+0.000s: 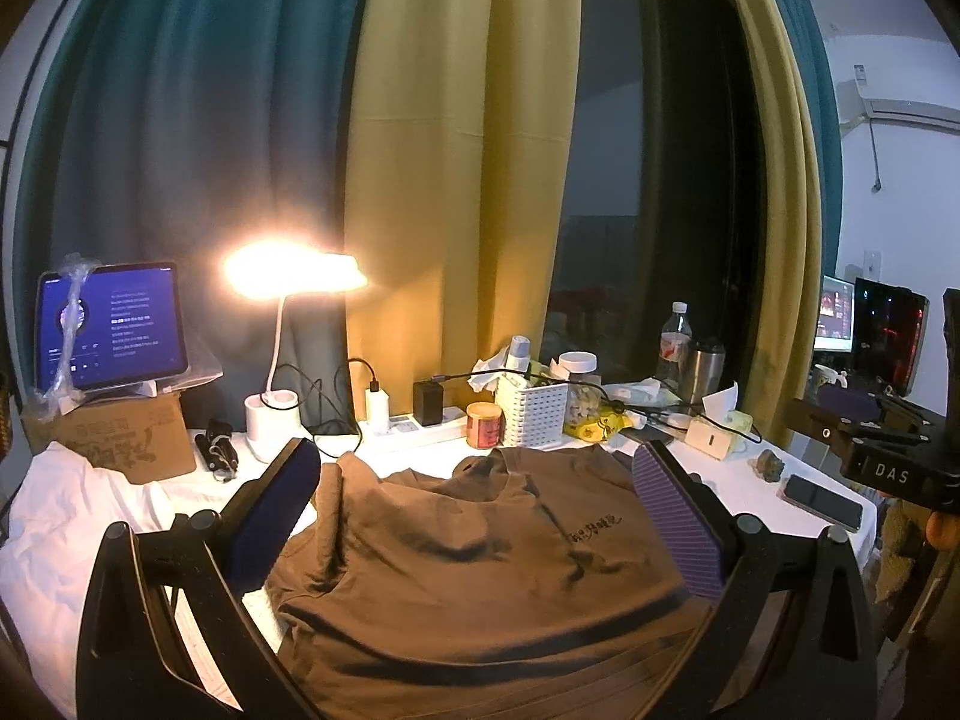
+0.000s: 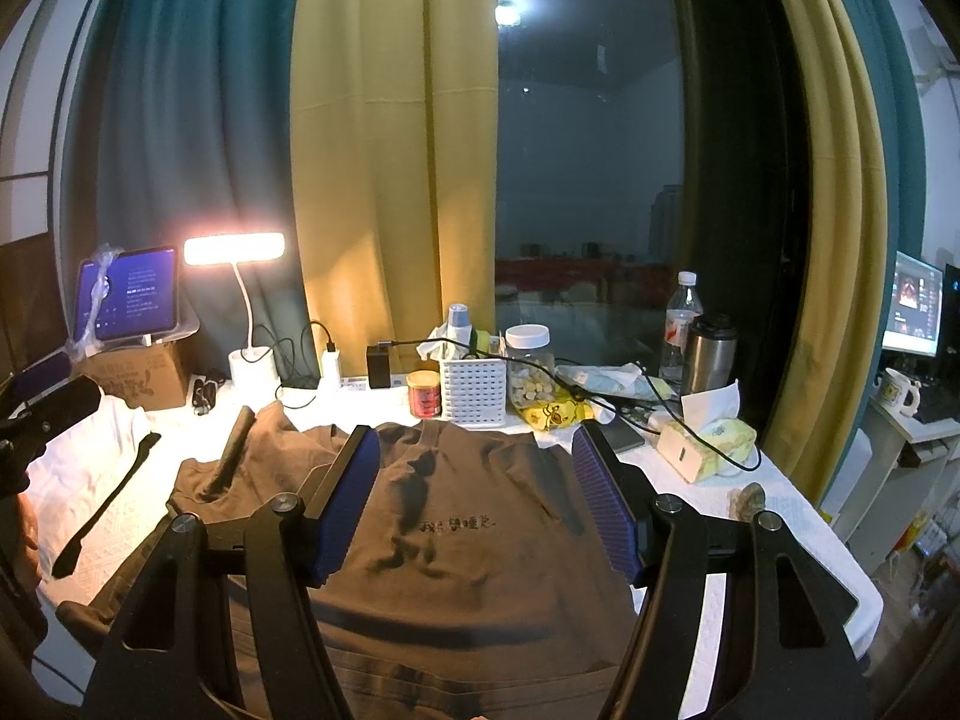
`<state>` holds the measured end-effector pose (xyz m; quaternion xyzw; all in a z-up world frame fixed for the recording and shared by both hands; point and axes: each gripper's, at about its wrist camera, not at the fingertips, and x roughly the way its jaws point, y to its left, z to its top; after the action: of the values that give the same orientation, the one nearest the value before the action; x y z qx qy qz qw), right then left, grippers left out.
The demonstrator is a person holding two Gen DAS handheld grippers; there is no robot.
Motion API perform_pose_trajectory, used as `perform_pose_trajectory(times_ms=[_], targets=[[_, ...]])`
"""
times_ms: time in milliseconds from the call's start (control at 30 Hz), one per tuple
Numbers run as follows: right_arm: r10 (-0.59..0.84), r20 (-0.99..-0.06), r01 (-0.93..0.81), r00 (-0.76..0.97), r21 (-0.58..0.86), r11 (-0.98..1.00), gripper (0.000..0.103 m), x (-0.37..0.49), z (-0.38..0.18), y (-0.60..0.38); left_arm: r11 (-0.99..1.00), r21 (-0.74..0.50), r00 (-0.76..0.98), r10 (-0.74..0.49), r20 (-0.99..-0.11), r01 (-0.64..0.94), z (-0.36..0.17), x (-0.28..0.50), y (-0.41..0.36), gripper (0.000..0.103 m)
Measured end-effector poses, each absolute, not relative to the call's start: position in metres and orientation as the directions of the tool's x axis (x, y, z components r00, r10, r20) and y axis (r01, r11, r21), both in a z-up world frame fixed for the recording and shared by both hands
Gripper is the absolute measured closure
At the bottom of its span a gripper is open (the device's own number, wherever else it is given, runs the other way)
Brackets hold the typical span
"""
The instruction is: Fold small clothes
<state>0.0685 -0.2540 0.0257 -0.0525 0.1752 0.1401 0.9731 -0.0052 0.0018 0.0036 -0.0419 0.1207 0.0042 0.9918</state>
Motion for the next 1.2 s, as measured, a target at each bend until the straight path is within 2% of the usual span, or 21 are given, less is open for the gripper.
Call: perform_pose_trajectory(times_ms=[433, 833, 1200], targets=[[0.255, -0.356, -0.292, 0.899, -0.054, 0.955, 0.033, 0.068, 0.024, -0.256, 0.995, -0.103, 0.972, -0.022, -0.234, -0.003, 0.005, 0.002, 0.003, 0.001], [0.251, -0.368, -0.29, 0.895, -0.053, 0.955, 0.033, 0.074, 0.019, -0.26, 0.992, -0.12, 0.95, 0.008, -0.314, -0.048, -0.006, 0.026, 0.007, 0.001], [0.18, -0.474, -0.237, 0.862, -0.062, 0.97, 0.033, 0.15, -0.021, -0.303, 0.993, -0.025, 0.913, 0.095, -0.397, -0.114, -0.03, 0.071, -0.002, 0.001]])
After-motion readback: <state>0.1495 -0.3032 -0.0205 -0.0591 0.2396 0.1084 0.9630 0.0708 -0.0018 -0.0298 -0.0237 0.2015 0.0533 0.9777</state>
